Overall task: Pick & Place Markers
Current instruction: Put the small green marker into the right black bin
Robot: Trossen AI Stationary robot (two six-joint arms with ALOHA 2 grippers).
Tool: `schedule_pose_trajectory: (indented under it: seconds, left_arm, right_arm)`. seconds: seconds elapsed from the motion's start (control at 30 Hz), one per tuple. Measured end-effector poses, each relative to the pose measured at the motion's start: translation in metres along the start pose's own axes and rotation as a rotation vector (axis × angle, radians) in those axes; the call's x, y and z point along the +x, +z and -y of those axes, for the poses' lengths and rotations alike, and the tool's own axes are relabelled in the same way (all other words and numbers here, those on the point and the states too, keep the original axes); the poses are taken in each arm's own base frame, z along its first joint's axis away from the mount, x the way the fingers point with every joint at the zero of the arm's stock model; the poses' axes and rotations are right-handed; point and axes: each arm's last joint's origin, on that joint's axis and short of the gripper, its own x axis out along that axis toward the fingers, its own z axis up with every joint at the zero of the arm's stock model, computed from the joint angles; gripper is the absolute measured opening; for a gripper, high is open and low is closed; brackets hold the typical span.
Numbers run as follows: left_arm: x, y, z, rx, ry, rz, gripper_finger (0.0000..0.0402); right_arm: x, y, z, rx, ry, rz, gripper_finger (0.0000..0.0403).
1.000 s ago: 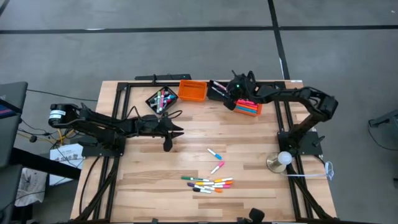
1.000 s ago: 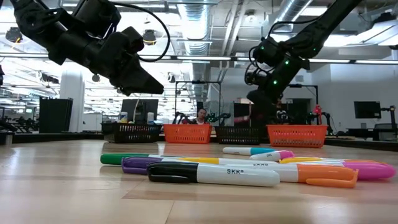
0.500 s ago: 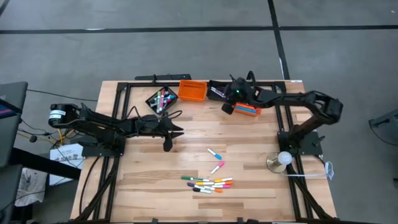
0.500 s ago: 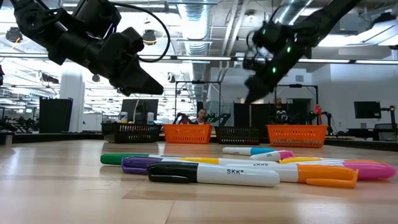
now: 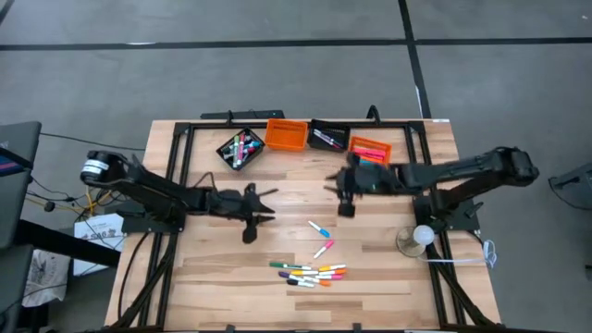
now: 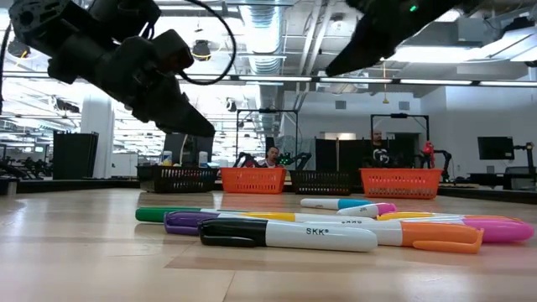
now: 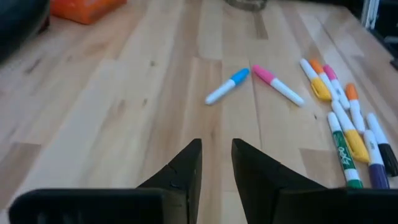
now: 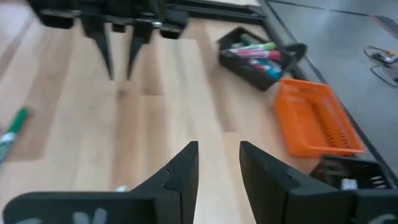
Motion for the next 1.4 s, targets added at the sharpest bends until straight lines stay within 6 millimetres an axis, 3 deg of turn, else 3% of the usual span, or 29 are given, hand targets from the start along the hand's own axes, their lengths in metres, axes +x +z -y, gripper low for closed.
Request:
schedule_pose_trajectory:
  seconds: [0.23,0.53,0.77,1.1,1.4]
  left_arm:
    - [0.029,-0.008,0.027,0.014,-0.047,-0.095,0.0088]
    - [0.036,-0.011,0.069,0.072,-0.075,-0.143,0.0088]
    - [0.034,-0.018,0.083,0.117,-0.025,-0.158,0.0088]
    - [0.022,-0.020,0.115,0.162,-0.113,-0.135,0.0088]
    - [0.024,-0.021,0.112,0.107,-0.122,-0.153,0.0088]
  right_arm:
    - [-0.009,-0.005,-0.060,-0.066,-0.023,-0.029,0.0108]
    - [-0.028,-0.008,-0.100,-0.039,-0.030,0.018,0.0108]
    - [-0.038,-0.010,-0.114,0.017,0.006,0.042,0.0108]
    - [-0.050,-0.014,-0.127,0.089,0.007,0.059,0.0108]
    - [-0.056,-0.015,-0.134,0.099,0.005,0.076,0.0107]
